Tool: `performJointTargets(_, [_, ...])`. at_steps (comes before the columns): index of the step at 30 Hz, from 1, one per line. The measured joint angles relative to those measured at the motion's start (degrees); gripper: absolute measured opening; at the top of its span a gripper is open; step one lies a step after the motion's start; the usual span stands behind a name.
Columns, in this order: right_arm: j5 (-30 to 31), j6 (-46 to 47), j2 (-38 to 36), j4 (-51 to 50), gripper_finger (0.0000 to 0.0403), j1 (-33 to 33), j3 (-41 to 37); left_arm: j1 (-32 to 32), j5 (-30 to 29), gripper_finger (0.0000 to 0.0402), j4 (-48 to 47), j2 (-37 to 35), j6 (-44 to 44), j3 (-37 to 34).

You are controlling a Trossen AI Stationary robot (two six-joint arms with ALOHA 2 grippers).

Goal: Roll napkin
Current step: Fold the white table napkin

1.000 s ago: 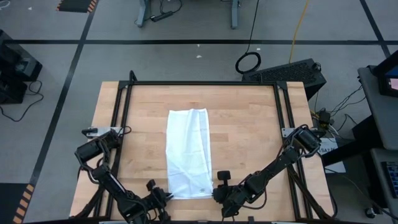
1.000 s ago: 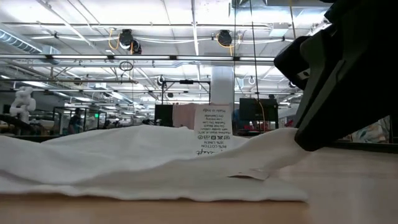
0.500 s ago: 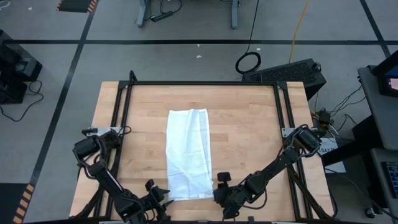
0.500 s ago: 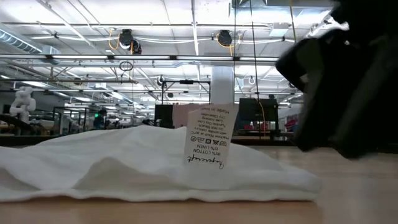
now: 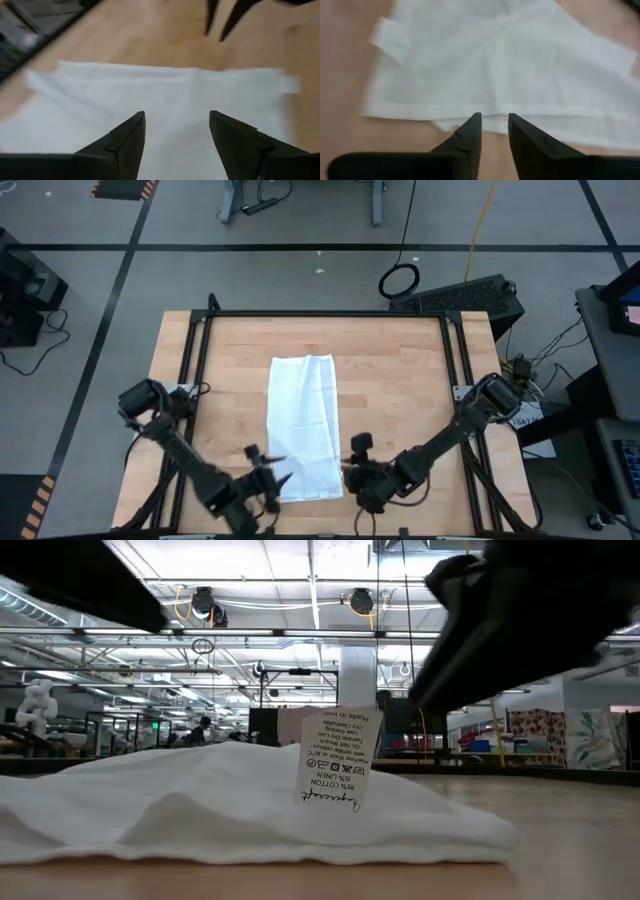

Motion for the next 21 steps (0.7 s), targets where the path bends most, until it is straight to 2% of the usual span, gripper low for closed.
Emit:
performJointTargets(3, [-4.05, -5.84, -0.35, -0.14, 0.0058, -5.18, 0.0, 4.92, 1.2, 0.0226, -1.19, -1.35, 7.46, -0.03])
performJointTargets(8, [-17.58, -14.21, -1.67, 0.06, 0.0034, -15.59, -0.77, 12.43, 3.14, 0.0226, -6.57, -7.68, 19.76, -0.03])
performJointTargets(11, [-23.24, -17.11, -3.26, 2.58, 0.0028, -21.78, -3.03, 15.73, 3.1, 0.0226, -10.53, -13.26, 25.72, -0.28])
performJointTargets(14, [-27.07, -18.77, -5.1, 9.78, 0.0028, -28.34, -6.28, 18.9, 3.66, 0.0226, -10.57, -19.27, 31.71, -3.15])
performJointTargets(16, [-27.82, -17.96, -6.29, 11.28, 0.0031, -32.82, -7.2, 21.59, 5.77, 0.0226, -6.31, -22.92, 35.85, -6.15])
performJointTargets(17, [-26.31, -16.72, -6.67, 11.19, 0.0033, -35.1, -6.99, 23.0, 7.38, 0.0226, -3.97, -24.71, 38.14, -8.24])
performJointTargets(19, [-24.11, -16.0, -7.24, 7.6, 0.0037, -39.8, -5.55, 26.17, 11.39, 0.0226, 2.63, -27.44, 43.27, -12.62])
performJointTargets(21, [-25.52, -18.2, -7.28, 5.03, 0.004, -44.75, -3.98, 29.19, 15.42, 0.0226, 10.36, -29.77, 47.36, -17.18])
